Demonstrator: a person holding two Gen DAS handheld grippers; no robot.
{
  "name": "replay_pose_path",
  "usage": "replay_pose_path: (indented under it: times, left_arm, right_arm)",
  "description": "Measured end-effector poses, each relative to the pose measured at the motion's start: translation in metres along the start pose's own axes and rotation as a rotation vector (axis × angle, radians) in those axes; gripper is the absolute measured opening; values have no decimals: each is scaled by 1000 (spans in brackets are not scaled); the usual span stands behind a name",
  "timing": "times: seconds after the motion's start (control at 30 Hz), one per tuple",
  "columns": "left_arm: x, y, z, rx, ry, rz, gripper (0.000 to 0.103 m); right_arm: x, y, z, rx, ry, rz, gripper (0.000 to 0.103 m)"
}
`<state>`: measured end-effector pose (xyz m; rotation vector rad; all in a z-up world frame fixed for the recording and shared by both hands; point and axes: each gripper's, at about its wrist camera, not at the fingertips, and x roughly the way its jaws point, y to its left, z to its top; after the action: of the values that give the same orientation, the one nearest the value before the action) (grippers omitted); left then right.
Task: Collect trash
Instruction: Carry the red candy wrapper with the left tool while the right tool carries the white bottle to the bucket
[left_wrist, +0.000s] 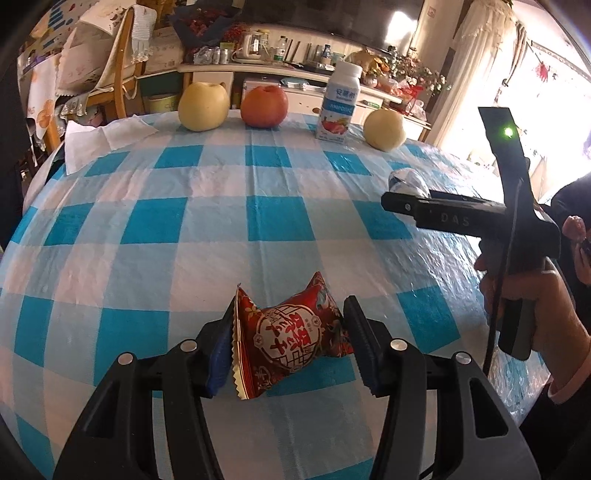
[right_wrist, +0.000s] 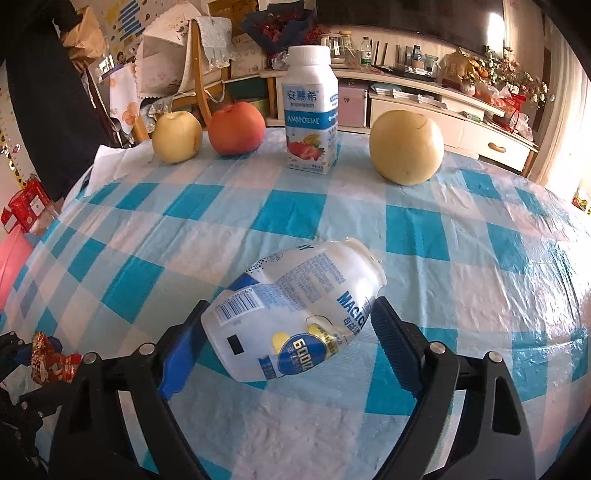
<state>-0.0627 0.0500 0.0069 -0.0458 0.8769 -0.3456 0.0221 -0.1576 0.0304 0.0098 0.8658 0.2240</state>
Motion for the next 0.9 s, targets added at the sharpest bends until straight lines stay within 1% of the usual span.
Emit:
replay_pose_path:
  times: [0.13, 0.33, 0.6, 0.9]
  left_arm:
    - [-5, 7, 2, -22, -18, 24, 56]
    - [-14, 19, 6, -48, -49, 89, 56]
    - [-24, 30, 10, -52, -76, 156, 56]
    - [-34, 42, 13, -72, -93, 204, 56]
  right_arm:
    - [-5, 11, -2, -10, -4, 17, 87]
    - [-13, 31, -10, -23, -5, 45, 87]
    - [-25, 64, -26, -53, 17, 57, 87]
    - [-34, 101, -34, -94, 17, 79, 87]
